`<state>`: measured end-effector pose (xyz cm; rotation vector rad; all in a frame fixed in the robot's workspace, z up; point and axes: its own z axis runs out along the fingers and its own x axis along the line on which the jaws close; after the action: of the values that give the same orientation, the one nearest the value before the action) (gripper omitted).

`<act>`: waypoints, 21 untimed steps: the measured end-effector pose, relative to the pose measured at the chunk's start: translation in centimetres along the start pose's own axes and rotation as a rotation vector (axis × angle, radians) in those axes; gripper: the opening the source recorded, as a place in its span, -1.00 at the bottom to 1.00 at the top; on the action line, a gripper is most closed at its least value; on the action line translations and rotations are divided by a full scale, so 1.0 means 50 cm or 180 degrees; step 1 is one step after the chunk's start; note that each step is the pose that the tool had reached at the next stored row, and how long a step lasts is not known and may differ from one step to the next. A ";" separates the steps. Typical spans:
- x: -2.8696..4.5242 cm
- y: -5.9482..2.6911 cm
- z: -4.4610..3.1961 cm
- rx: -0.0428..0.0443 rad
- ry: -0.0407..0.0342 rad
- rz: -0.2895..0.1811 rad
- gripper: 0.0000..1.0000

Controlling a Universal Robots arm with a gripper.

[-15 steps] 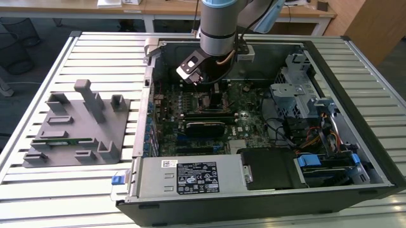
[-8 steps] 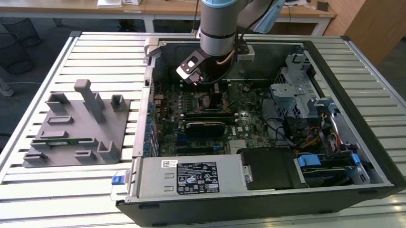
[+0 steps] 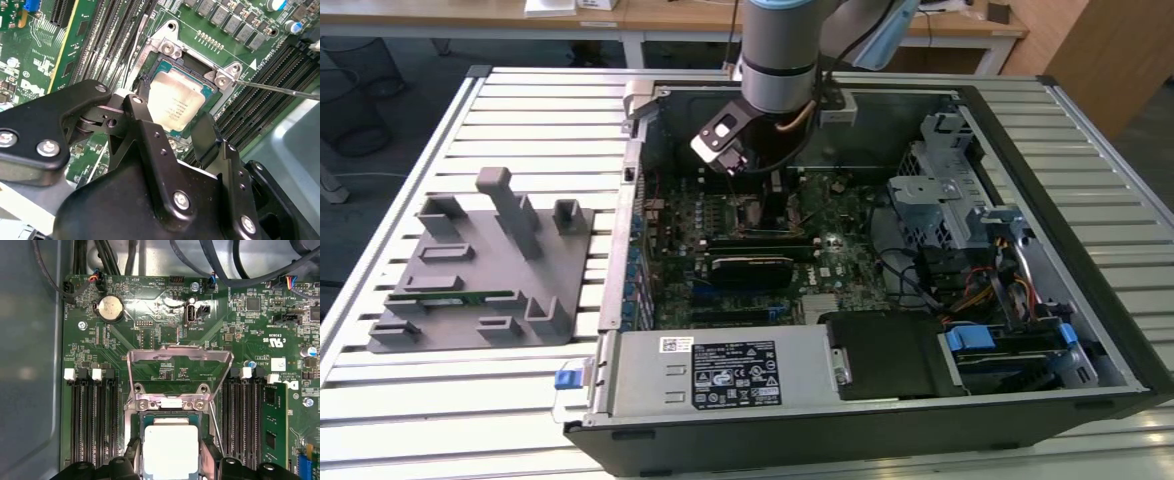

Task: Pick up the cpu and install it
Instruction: 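Place the cpu into insertion slot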

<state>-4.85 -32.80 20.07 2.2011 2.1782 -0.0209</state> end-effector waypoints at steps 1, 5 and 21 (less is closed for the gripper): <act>0.000 0.000 -0.003 0.0000 0.0000 0.0000 0.20; 0.000 0.000 -0.011 0.0003 0.0000 0.0000 0.04; -0.001 0.000 -0.024 0.0009 -0.0016 -0.0001 -0.55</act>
<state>-4.89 -32.79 21.27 2.1998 2.1773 -0.0294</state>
